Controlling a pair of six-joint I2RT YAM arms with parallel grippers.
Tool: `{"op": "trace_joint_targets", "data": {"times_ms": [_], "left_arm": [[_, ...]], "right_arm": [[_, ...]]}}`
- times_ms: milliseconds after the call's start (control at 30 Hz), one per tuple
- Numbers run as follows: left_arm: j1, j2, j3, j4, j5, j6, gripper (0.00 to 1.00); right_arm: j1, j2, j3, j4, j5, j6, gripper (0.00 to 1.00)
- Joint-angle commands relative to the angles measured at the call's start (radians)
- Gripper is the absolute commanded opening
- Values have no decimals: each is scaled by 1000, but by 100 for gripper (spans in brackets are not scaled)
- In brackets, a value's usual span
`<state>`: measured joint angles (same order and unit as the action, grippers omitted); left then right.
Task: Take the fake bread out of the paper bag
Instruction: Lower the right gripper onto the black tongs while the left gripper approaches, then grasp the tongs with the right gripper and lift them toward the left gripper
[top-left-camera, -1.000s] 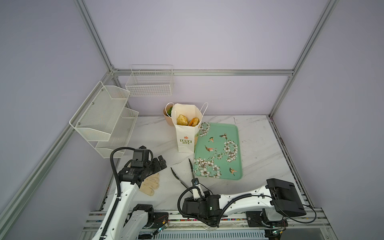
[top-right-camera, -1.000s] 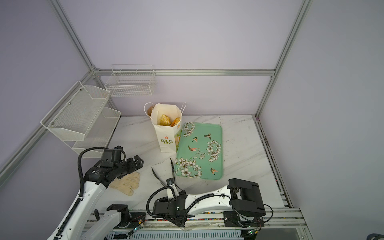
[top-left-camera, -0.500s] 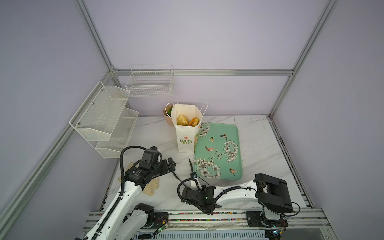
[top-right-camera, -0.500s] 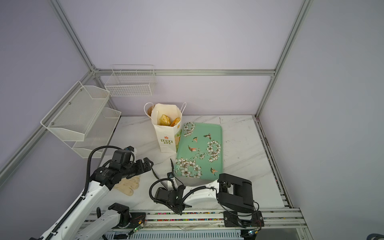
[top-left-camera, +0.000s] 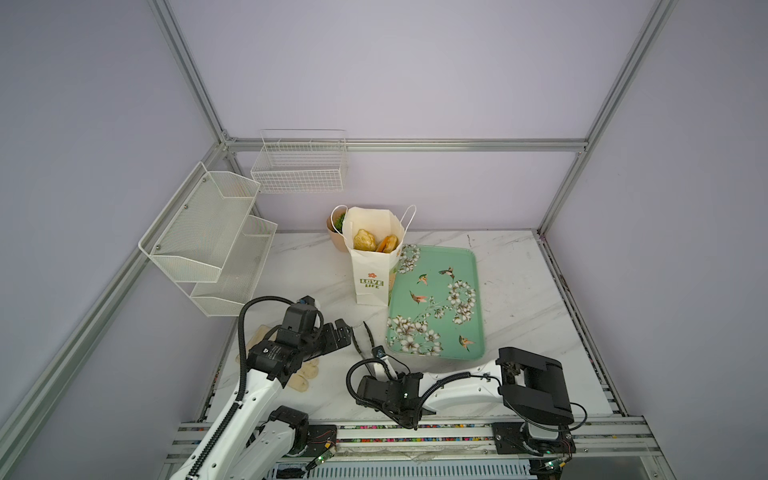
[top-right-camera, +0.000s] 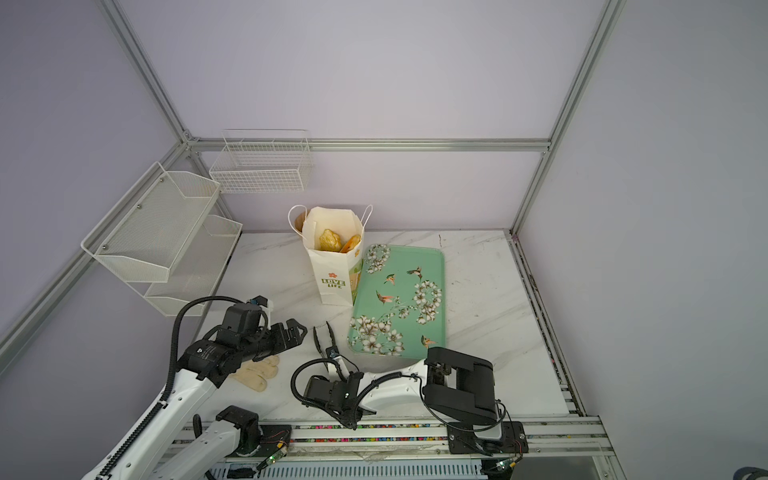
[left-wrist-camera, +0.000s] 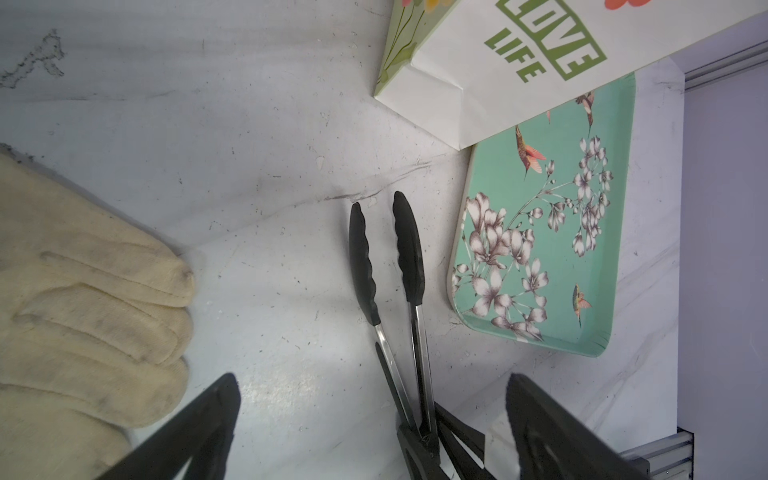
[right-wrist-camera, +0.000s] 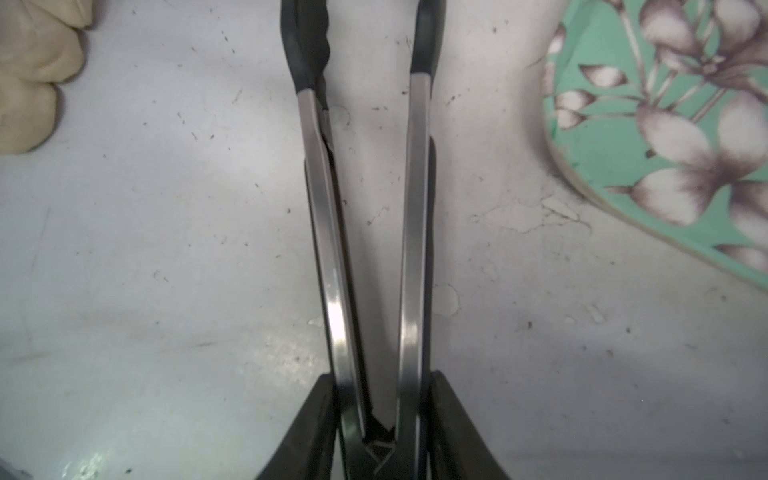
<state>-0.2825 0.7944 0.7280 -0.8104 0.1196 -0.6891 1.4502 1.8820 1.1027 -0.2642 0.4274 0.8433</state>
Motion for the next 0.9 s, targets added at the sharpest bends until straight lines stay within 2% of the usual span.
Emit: {"op": "trace_joint_targets", "data": {"times_ms": [0, 267, 600, 867], "left_arm": [[-3, -26, -35, 14, 14, -37, 98], [-35, -1, -52, 57, 50, -156, 89], [-118, 93, -151, 245, 52, -315, 92], [-130, 234, -161, 377, 88, -347, 79]], "right_arm": [[15, -54, 15, -38, 53, -68, 16], [26, -139, 9, 30, 169, -150, 7], [26, -151, -34, 105, 198, -225, 2], [33, -160, -35, 129, 230, -278, 2]]}}
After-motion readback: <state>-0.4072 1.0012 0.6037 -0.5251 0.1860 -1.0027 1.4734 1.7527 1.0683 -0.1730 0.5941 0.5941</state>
